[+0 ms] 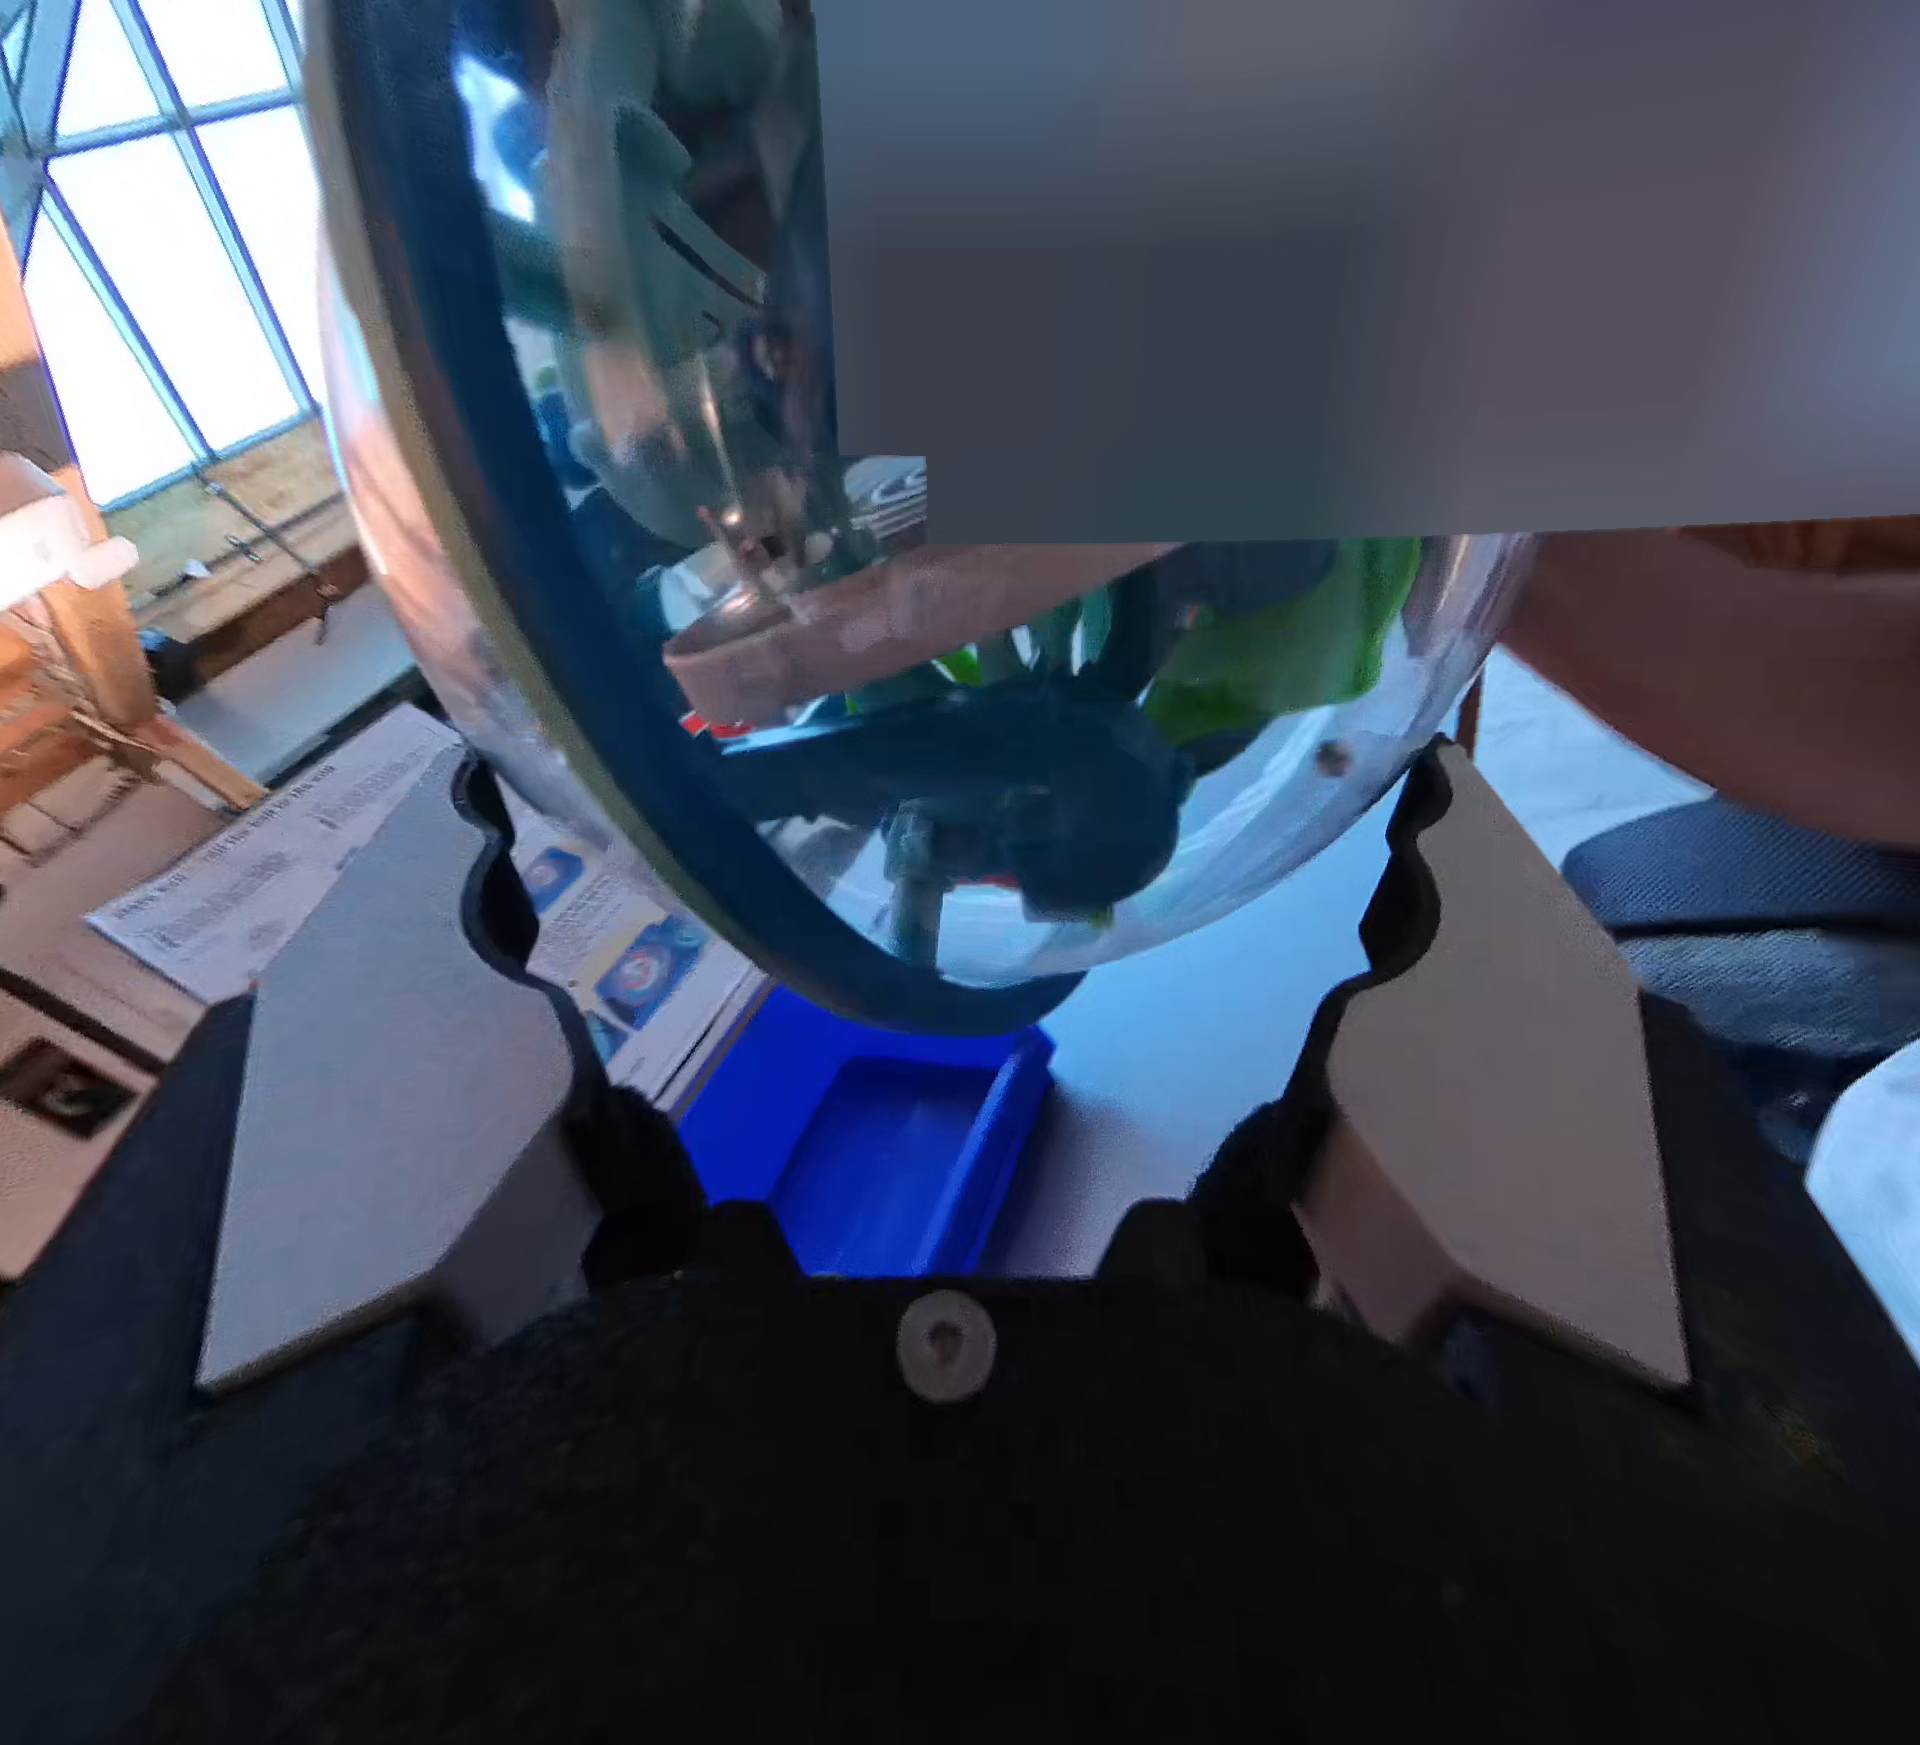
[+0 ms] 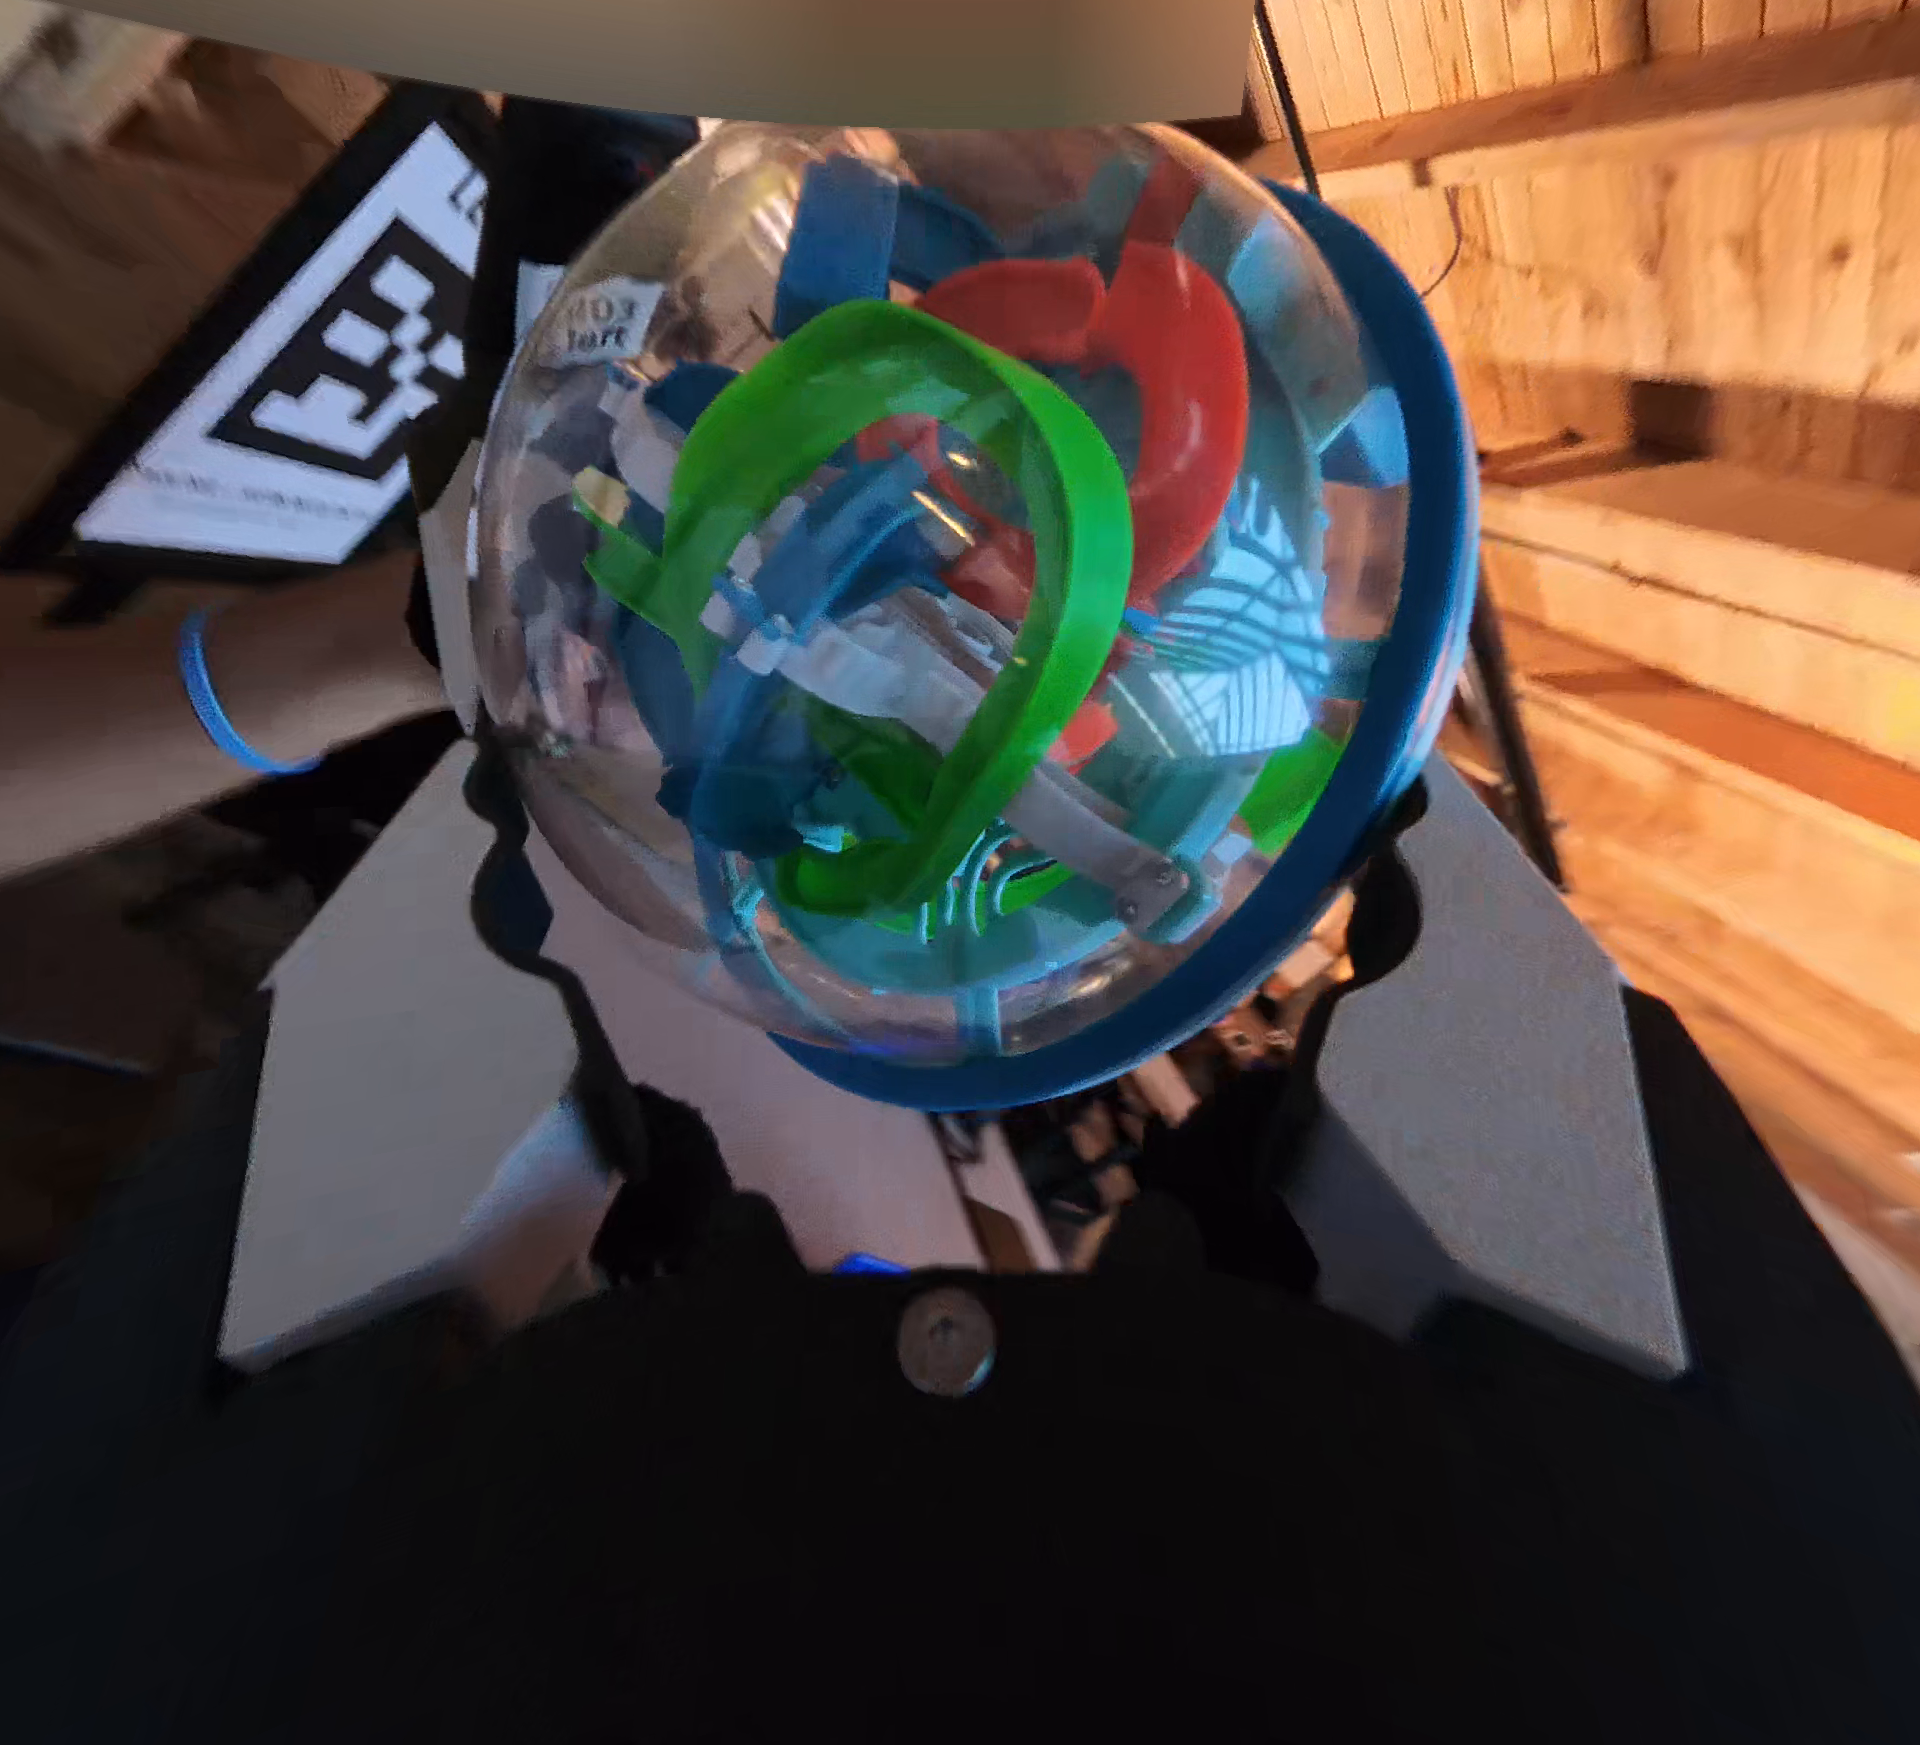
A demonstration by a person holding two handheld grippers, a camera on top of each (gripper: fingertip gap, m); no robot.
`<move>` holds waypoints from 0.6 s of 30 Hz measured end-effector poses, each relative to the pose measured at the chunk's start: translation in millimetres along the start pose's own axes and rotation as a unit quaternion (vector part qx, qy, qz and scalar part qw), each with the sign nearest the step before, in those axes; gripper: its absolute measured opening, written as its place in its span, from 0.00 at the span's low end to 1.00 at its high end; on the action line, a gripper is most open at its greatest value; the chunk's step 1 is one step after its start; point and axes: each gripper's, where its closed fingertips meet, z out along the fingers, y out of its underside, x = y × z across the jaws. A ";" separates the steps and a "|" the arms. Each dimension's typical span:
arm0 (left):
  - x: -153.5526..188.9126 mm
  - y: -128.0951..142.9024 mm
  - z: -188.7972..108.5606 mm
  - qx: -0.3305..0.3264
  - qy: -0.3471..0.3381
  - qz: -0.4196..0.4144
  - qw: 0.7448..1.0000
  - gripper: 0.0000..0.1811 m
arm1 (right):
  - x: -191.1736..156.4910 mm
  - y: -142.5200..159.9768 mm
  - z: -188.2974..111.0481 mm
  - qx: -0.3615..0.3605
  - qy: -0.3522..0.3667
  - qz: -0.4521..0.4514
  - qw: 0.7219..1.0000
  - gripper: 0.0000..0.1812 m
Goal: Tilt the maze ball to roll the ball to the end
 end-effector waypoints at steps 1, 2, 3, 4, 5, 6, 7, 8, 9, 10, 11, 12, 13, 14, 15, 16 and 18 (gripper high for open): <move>-2.5 0.3 0.3 0.004 0.001 -0.016 1.000 0.88 | 2.2 3.2 2.0 0.004 -0.001 0.025 1.000 0.85; -4.9 2.2 0.8 0.004 0.001 -0.028 1.000 0.88 | 3.9 7.1 4.1 0.006 -0.002 0.041 0.999 0.85; -7.3 5.1 1.1 0.001 0.001 -0.036 0.999 0.88 | 5.1 11.7 5.8 0.004 -0.003 0.054 0.999 0.85; -9.5 8.6 1.4 -0.004 0.000 -0.041 0.999 0.88 | 5.8 16.5 7.6 0.000 -0.004 0.063 0.998 0.85; -11.5 11.8 1.3 -0.008 -0.001 -0.045 0.999 0.88 | 6.2 20.8 9.4 -0.002 -0.005 0.071 0.997 0.85; -13.3 14.7 1.4 -0.011 -0.001 -0.050 0.999 0.88 | 6.6 24.3 11.0 -0.004 -0.006 0.078 0.997 0.85; -14.9 17.2 1.3 -0.014 -0.001 -0.056 0.998 0.88 | 7.1 27.4 12.5 -0.005 -0.006 0.085 0.996 0.85; -16.3 19.6 1.5 -0.017 0.001 -0.064 0.998 0.88 | 7.6 30.0 13.9 -0.008 -0.007 0.093 0.996 0.85; -17.7 21.2 1.6 -0.017 0.002 -0.071 0.997 0.88 | 8.2 32.1 14.9 -0.009 -0.006 0.102 0.995 0.85; -18.8 22.2 1.8 -0.015 0.004 -0.077 0.997 0.88 | 8.6 33.7 15.9 -0.011 -0.006 0.109 0.994 0.85; -19.7 22.9 2.0 -0.014 0.005 -0.083 0.996 0.88 | 9.1 34.8 16.7 -0.011 -0.005 0.114 0.993 0.85; -20.5 23.9 2.3 -0.013 0.008 -0.090 0.996 0.88 | 9.5 35.7 17.3 -0.014 -0.003 0.120 0.993 0.85; -21.1 25.0 2.8 -0.013 0.012 -0.099 0.995 0.88 | 10.1 36.7 17.8 -0.017 -0.002 0.127 0.992 0.85; -21.6 26.1 3.3 -0.012 0.017 -0.110 0.994 0.88 | 10.7 37.4 18.1 -0.021 0.001 0.134 0.991 0.85; -22.1 26.8 3.9 -0.008 0.022 -0.122 0.992 0.87 | 11.4 37.6 18.6 -0.023 0.004 0.141 0.990 0.85; -22.5 27.5 4.7 -0.004 0.030 -0.136 0.990 0.88 | 12.2 37.4 18.9 -0.025 0.009 0.148 0.989 0.85; -22.9 28.5 6.3 0.005 0.045 -0.160 0.986 0.88 | 14.0 36.2 19.3 -0.027 0.020 0.158 0.987 0.85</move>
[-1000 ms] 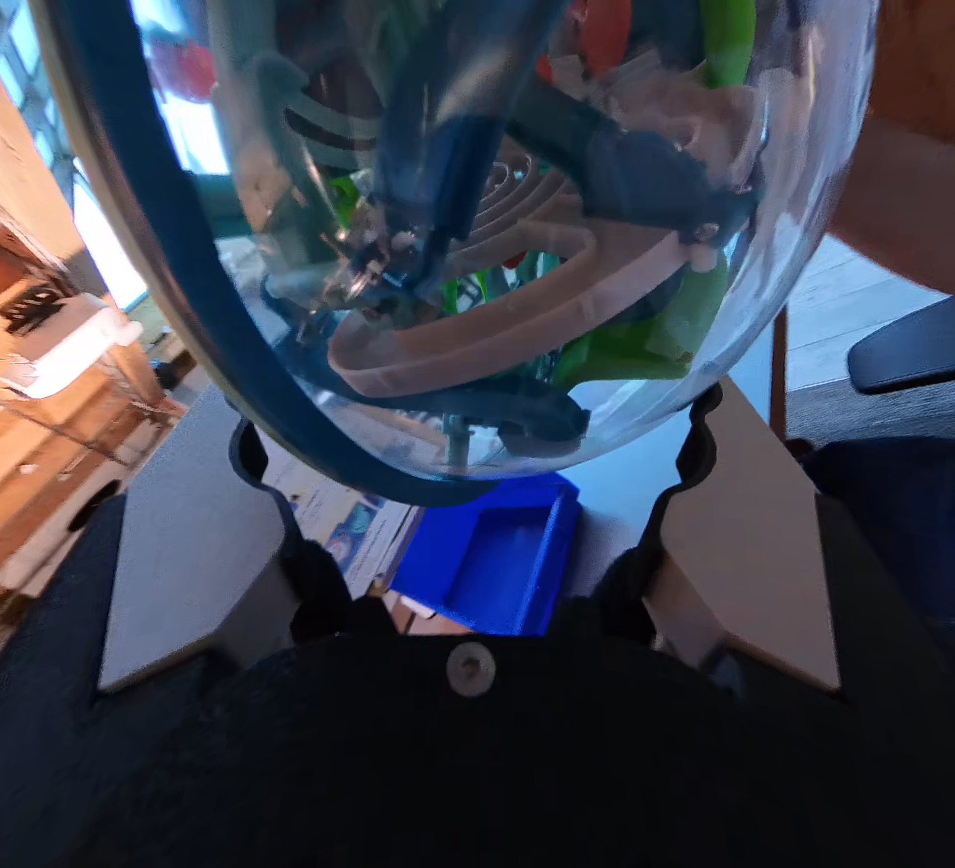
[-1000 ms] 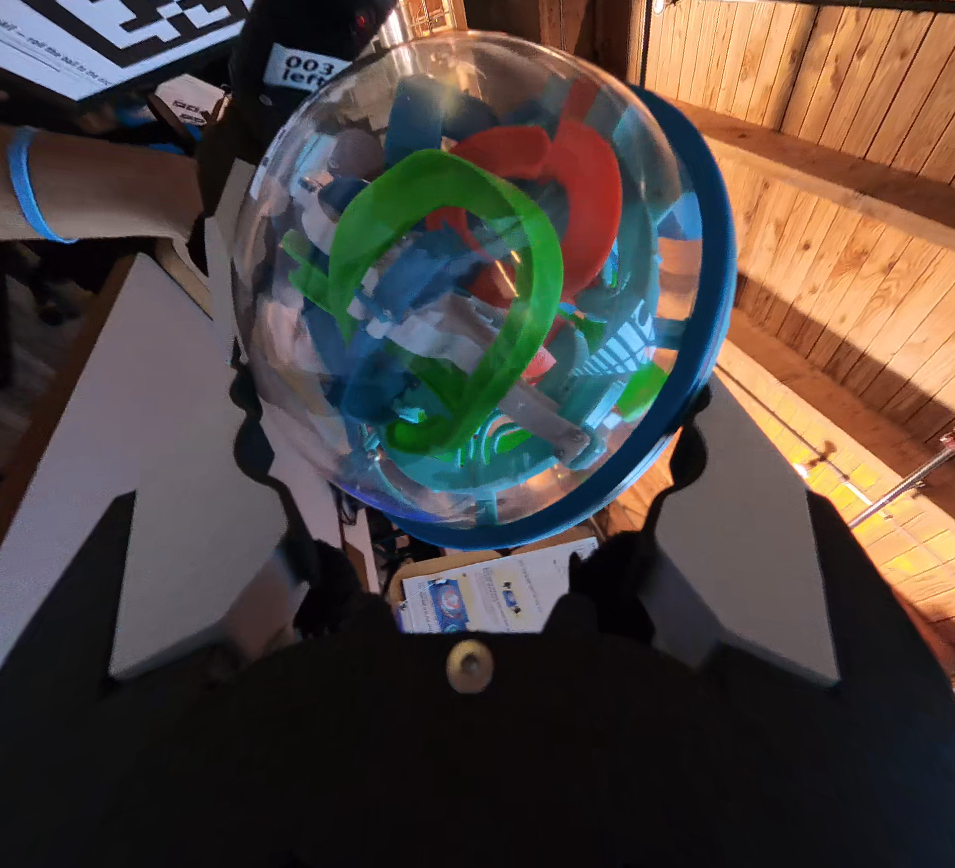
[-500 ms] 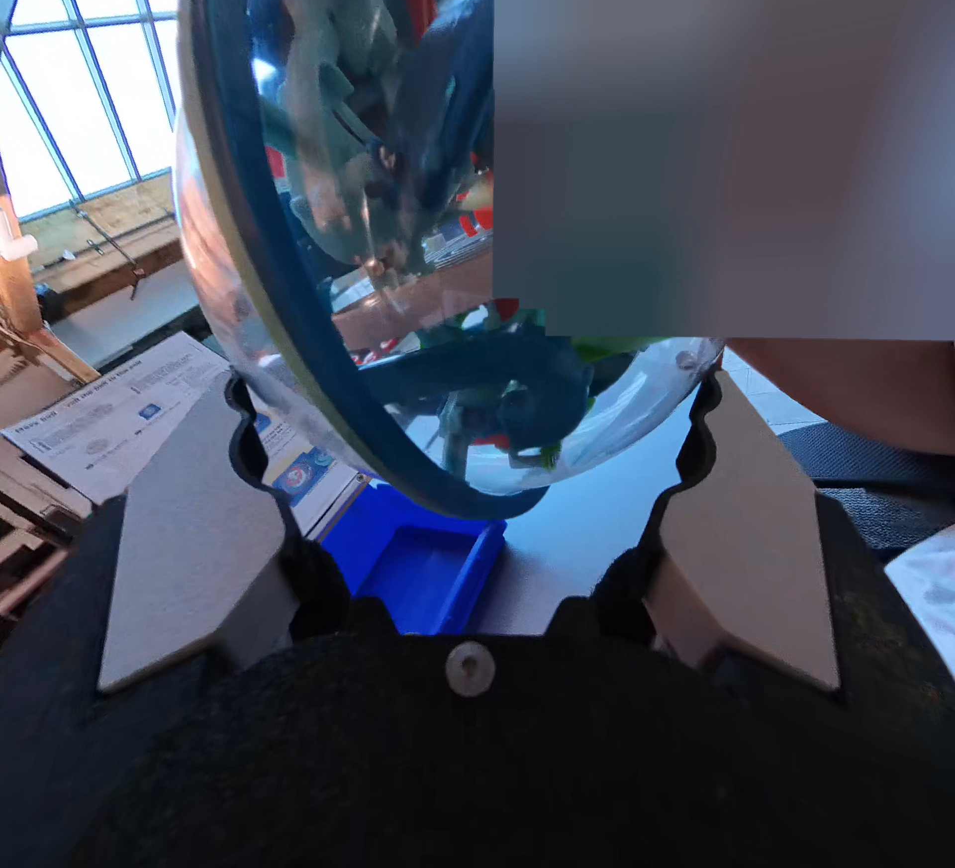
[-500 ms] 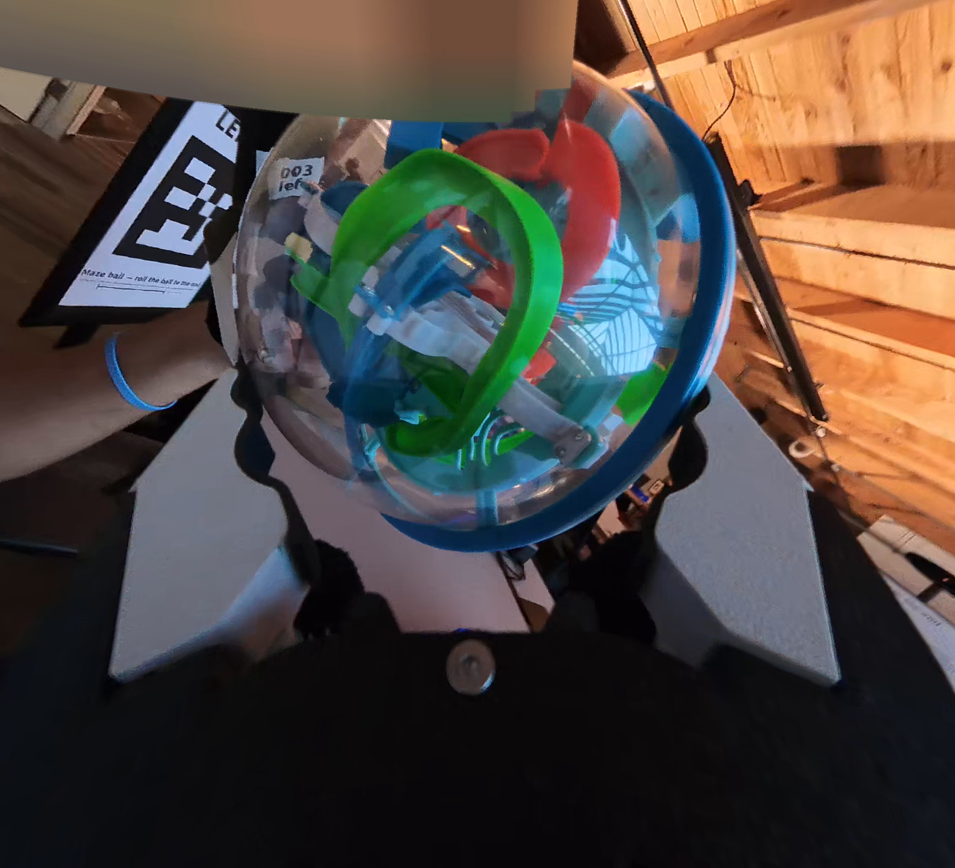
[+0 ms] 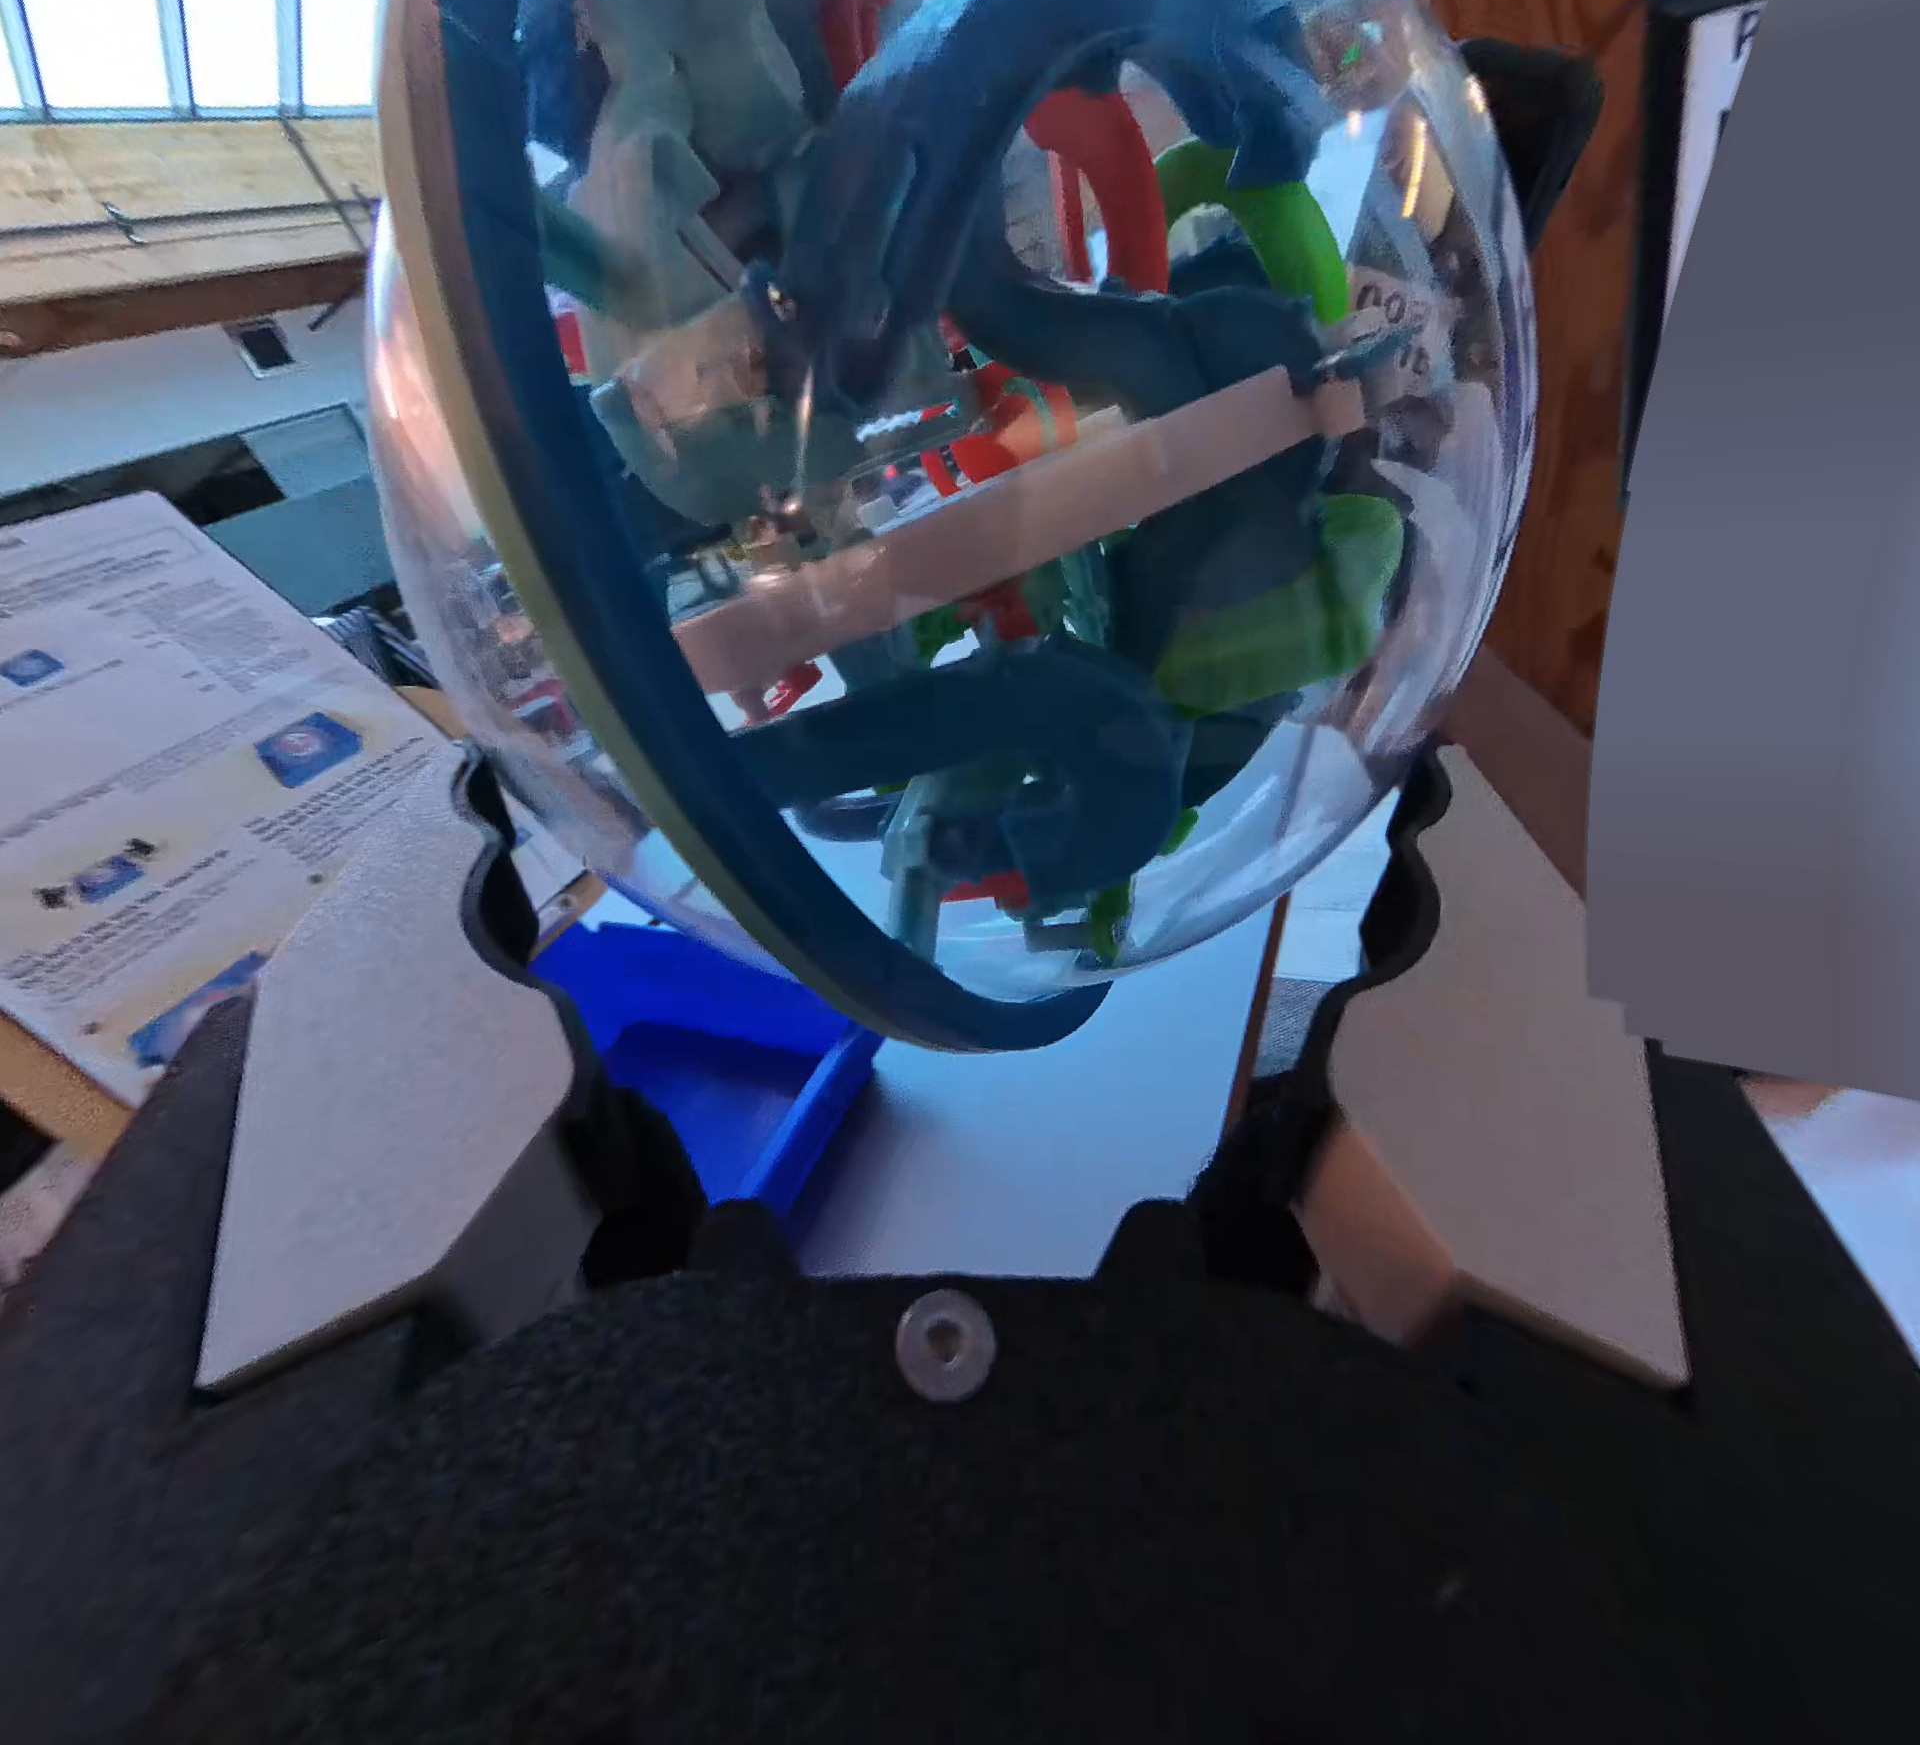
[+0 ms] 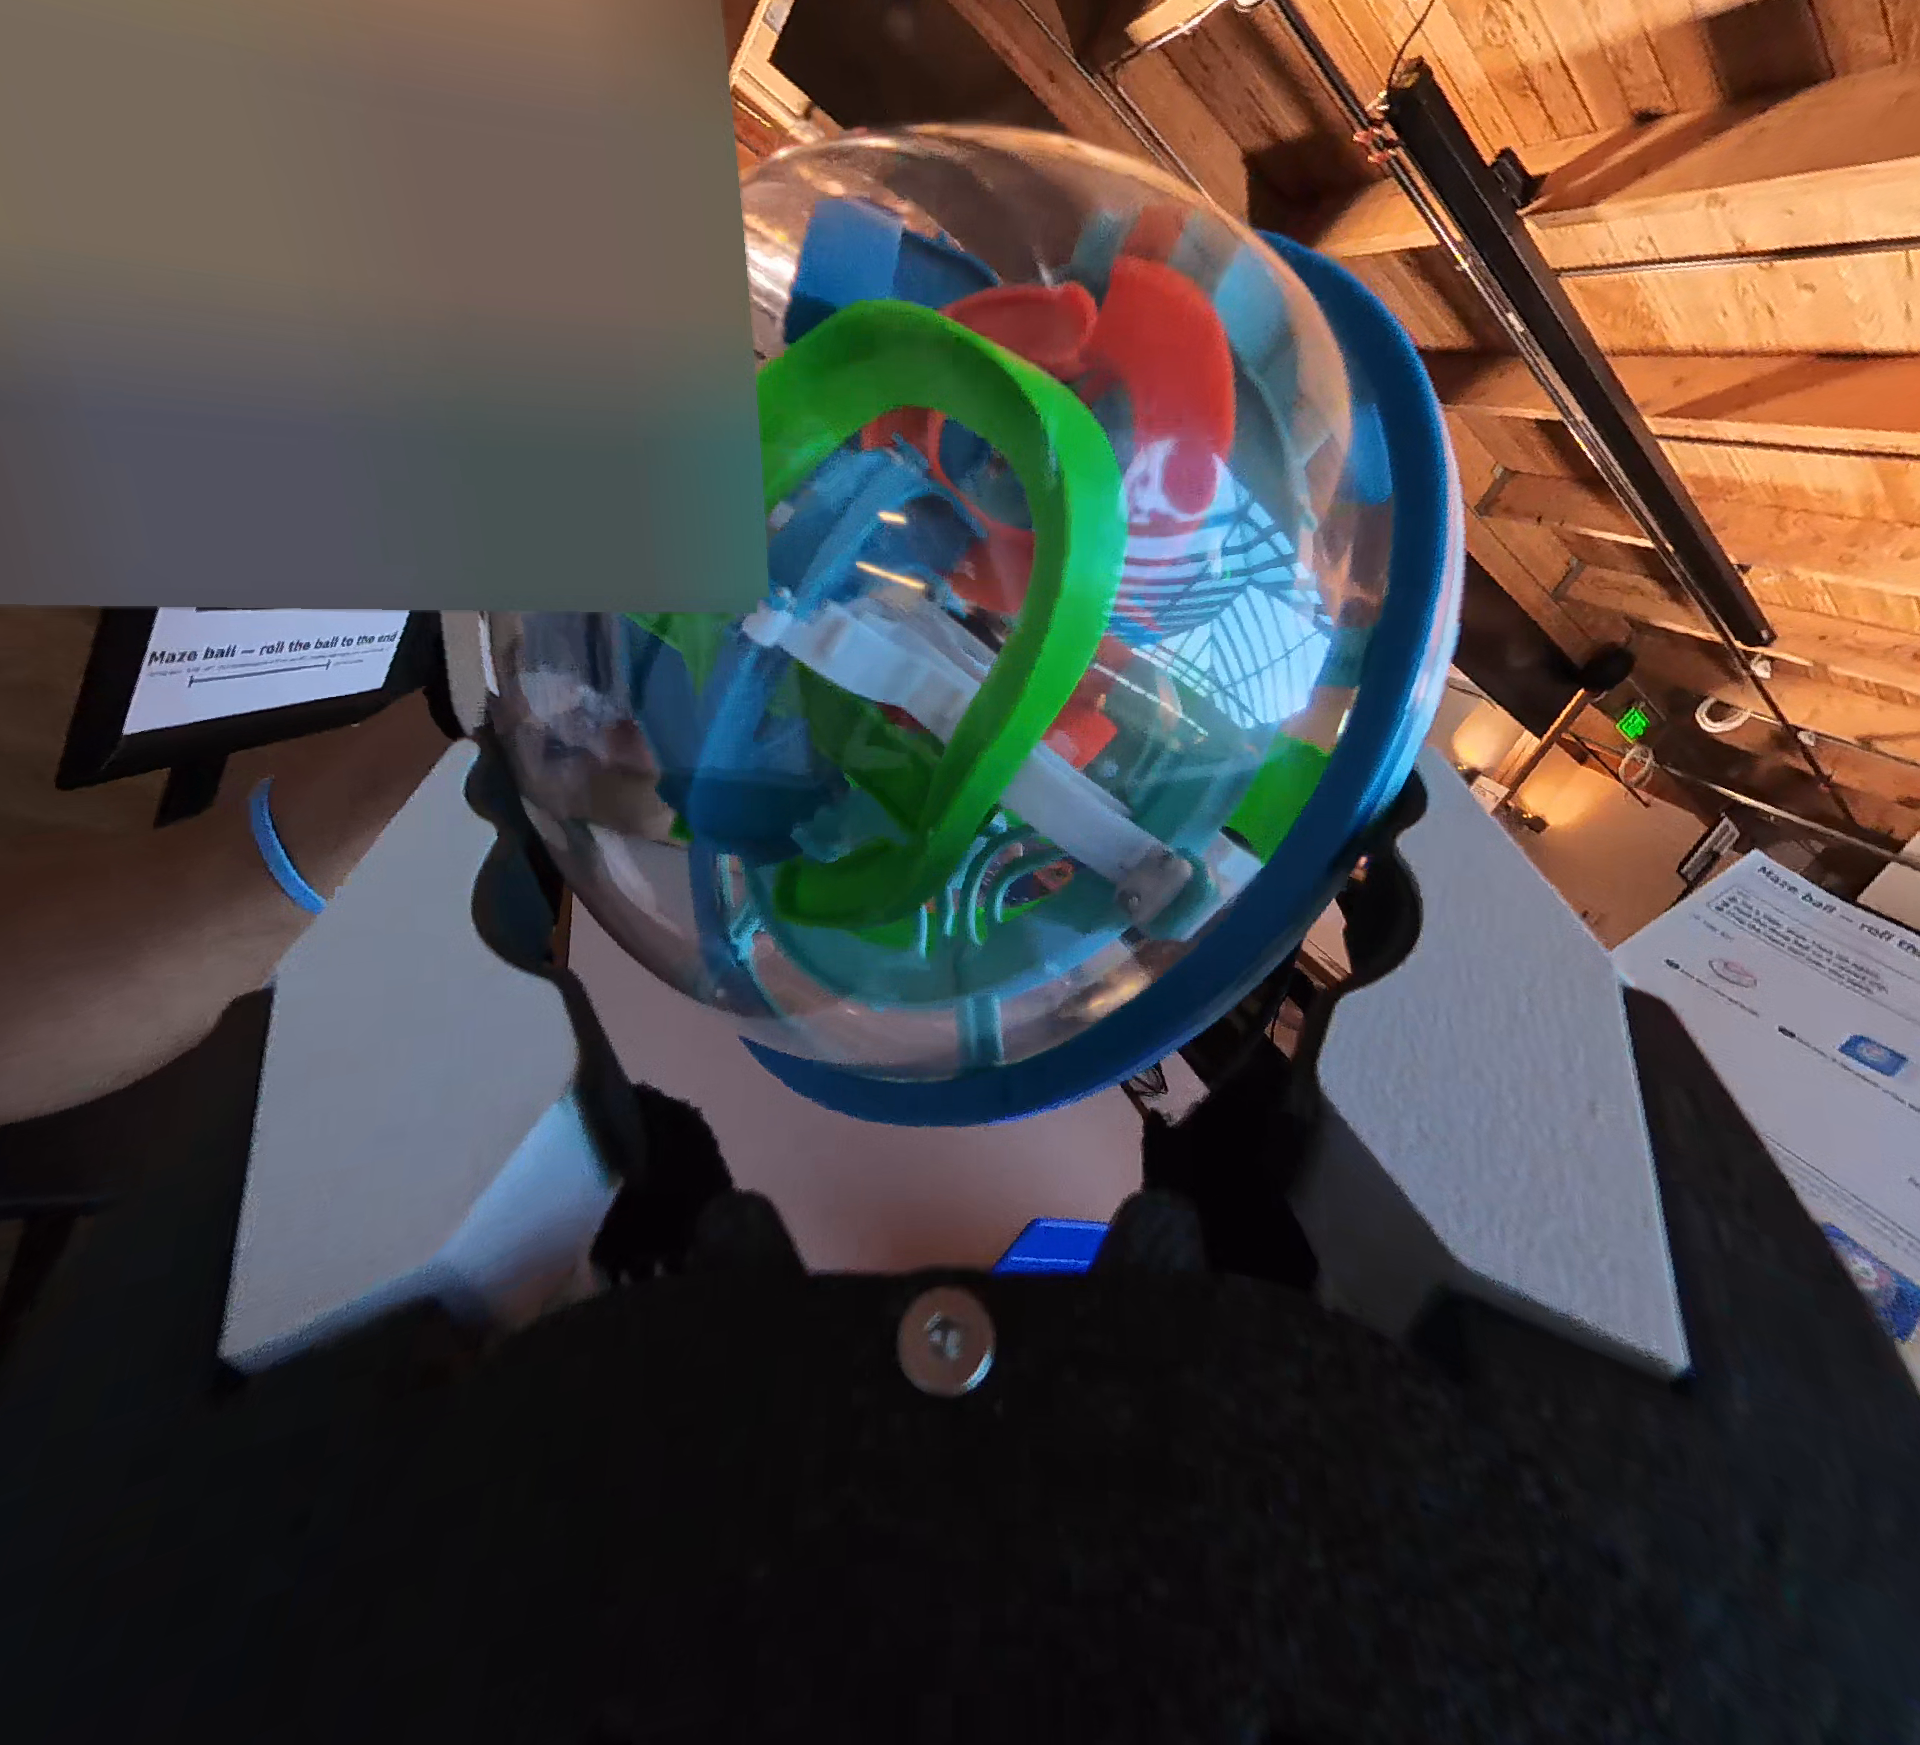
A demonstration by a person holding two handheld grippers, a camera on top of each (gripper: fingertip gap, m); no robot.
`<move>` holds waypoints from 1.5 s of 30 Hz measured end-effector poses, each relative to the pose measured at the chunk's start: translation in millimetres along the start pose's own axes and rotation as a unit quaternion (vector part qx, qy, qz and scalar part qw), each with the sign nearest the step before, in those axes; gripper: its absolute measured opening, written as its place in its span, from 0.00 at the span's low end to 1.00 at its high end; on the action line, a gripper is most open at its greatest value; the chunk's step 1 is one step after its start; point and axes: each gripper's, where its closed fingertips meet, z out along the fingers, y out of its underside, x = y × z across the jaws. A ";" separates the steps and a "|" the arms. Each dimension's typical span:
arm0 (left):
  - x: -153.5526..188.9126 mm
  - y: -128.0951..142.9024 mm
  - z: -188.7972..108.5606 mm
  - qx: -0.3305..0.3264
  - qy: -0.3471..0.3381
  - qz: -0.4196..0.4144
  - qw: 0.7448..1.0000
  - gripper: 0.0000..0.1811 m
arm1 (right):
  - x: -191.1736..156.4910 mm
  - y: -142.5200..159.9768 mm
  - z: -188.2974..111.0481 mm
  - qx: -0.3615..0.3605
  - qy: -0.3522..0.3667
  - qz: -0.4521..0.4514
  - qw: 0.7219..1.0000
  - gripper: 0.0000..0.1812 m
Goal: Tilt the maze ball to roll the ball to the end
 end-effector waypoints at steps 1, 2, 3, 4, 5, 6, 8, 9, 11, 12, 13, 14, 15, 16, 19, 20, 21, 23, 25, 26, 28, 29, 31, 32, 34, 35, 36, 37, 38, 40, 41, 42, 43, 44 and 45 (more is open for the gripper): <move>-0.3 -0.4 0.7 0.007 0.006 -0.006 1.000 0.88 | 0.6 -0.9 0.0 0.001 0.004 0.001 1.000 0.85; -0.4 -0.9 1.5 0.013 0.010 -0.007 1.000 0.88 | 1.0 -1.7 -0.5 0.002 0.007 -0.001 1.000 0.85; -0.1 -1.3 2.6 0.017 0.012 -0.005 1.000 0.88 | 1.1 -2.8 -1.2 0.005 0.008 -0.006 1.000 0.85; 0.5 -1.6 3.6 0.019 0.013 -0.002 1.000 0.88 | 1.3 -3.9 -2.4 0.008 0.009 -0.012 1.000 0.85; 1.1 -1.7 4.7 0.018 0.013 0.000 1.000 0.88 | 1.6 -4.5 -3.6 0.009 0.008 -0.015 1.000 0.85; 1.6 -2.0 5.6 0.017 0.011 0.002 1.000 0.88 | 2.1 -4.2 -4.7 0.007 0.006 -0.015 1.000 0.85; 2.2 -3.2 6.6 0.014 0.002 0.009 1.000 0.88 | 3.0 -2.8 -6.3 0.004 0.002 -0.012 1.000 0.85; 2.3 -4.1 6.4 0.014 -0.003 0.015 1.000 0.88 | 3.0 -1.9 -6.6 0.004 0.000 -0.011 1.000 0.85; 1.7 -6.8 4.7 0.015 -0.018 0.037 0.999 0.88 | 2.9 2.4 -5.8 -0.001 -0.006 -0.005 1.000 0.85; 1.5 -8.1 3.3 0.014 -0.027 0.053 0.998 0.88 | 2.4 5.1 -5.2 -0.002 -0.011 -0.004 1.000 0.85; 1.6 -8.5 1.9 0.011 -0.036 0.074 0.997 0.88 | 1.5 7.3 -4.9 -0.003 -0.015 -0.010 1.000 0.85; 1.9 -7.9 0.1 0.005 -0.045 0.100 0.994 0.88 | 0.1 10.1 -4.6 -0.008 -0.018 -0.025 1.000 0.85; 2.0 -6.1 -1.9 -0.005 -0.056 0.131 0.990 0.88 | -1.5 13.6 -4.4 -0.018 -0.020 -0.045 0.999 0.85; 1.7 -3.2 -4.1 -0.018 -0.067 0.162 0.984 0.88 | -2.8 17.5 -4.3 -0.032 -0.019 -0.070 0.997 0.85; -2.5 8.1 -8.7 -0.069 -0.099 0.230 0.966 0.88 | -4.4 22.9 -4.6 -0.057 -0.005 -0.158 0.986 0.85; -4.2 11.6 -9.3 -0.084 -0.108 0.243 0.960 0.88 | -4.9 21.6 -5.1 -0.058 0.002 -0.189 0.980 0.85; -5.6 14.5 -9.5 -0.096 -0.115 0.253 0.956 0.88 | -5.9 19.6 -5.9 -0.057 0.008 -0.218 0.974 0.85; -7.1 20.0 -8.2 -0.112 -0.119 0.258 0.952 0.88 | -9.1 14.7 -7.9 -0.049 0.015 -0.265 0.963 0.85; -5.4 26.8 -5.2 -0.123 -0.105 0.235 0.958 0.88 | -13.9 10.4 -10.2 -0.042 0.011 -0.283 0.958 0.85; -3.5 29.4 -3.3 -0.124 -0.093 0.221 0.963 0.88 | -16.2 8.4 -11.4 -0.039 0.008 -0.285 0.958 0.85; 0.0 32.0 0.1 -0.119 -0.073 0.196 0.971 0.88 | -17.8 6.6 -13.5 -0.038 0.003 -0.277 0.960 0.85; 1.2 33.5 1.9 -0.117 -0.064 0.182 0.974 0.88 | -17.7 6.3 -14.3 -0.039 0.001 -0.270 0.962 0.85; 2.4 40.4 6.1 -0.123 -0.045 0.152 0.980 0.88 | -16.9 8.4 -15.7 -0.048 -0.004 -0.258 0.965 0.85; 1.9 46.4 8.7 -0.130 -0.037 0.139 0.981 0.88 | -16.1 11.1 -16.2 -0.056 -0.006 -0.256 0.965 0.85; -0.3 66.0 13.6 -0.151 -0.020 0.106 0.983 0.88 | -14.6 24.3 -16.3 -0.080 -0.012 -0.249 0.965 0.85; -0.4 78.6 15.9 -0.161 -0.008 0.084 0.983 0.88 | -13.6 35.0 -16.8 -0.098 -0.015 -0.247 0.964 0.85; 0.1 91.4 17.7 -0.166 0.007 0.059 0.984 0.88 | -12.2 49.1 -17.8 -0.119 -0.019 -0.252 0.960 0.85; 0.4 106.6 19.2 -0.174 0.021 0.033 0.984 0.88 | -11.4 65.2 -18.9 -0.138 -0.025 -0.247 0.959 0.85; 0.9 123.7 20.4 -0.186 0.033 0.006 0.982 0.87 | -11.3 82.8 -20.1 -0.157 -0.032 -0.237 0.958 0.85; 5.2 159.7 20.6 -0.207 0.059 -0.053 0.975 0.88 | -14.2 121.2 -24.0 -0.187 -0.053 -0.216 0.957 0.85; 9.3 174.9 19.5 -0.210 0.075 -0.090 0.971 0.88 | -16.8 142.6 -28.1 -0.204 -0.064 -0.212 0.954 0.85; 13.8 187.2 17.5 -0.205 0.093 -0.131 0.965 0.88 | -19.1 165.4 -33.7 -0.222 -0.071 -0.214 0.948 0.85; 18.3 197.6 15.0 -0.195 0.112 -0.169 0.960 0.88 | -21.6 186.8 -40.4 -0.241 -0.077 -0.217 0.943 0.85; 22.4 207.2 12.9 -0.187 0.126 -0.198 0.954 0.88 | -24.7 205.3 -46.5 -0.254 -0.080 -0.213 0.940 0.85; 25.8 216.8 12.6 -0.181 0.132 -0.221 0.949 0.88 | -28.8 219.1 -50.8 -0.259 -0.083 -0.202 0.941 0.85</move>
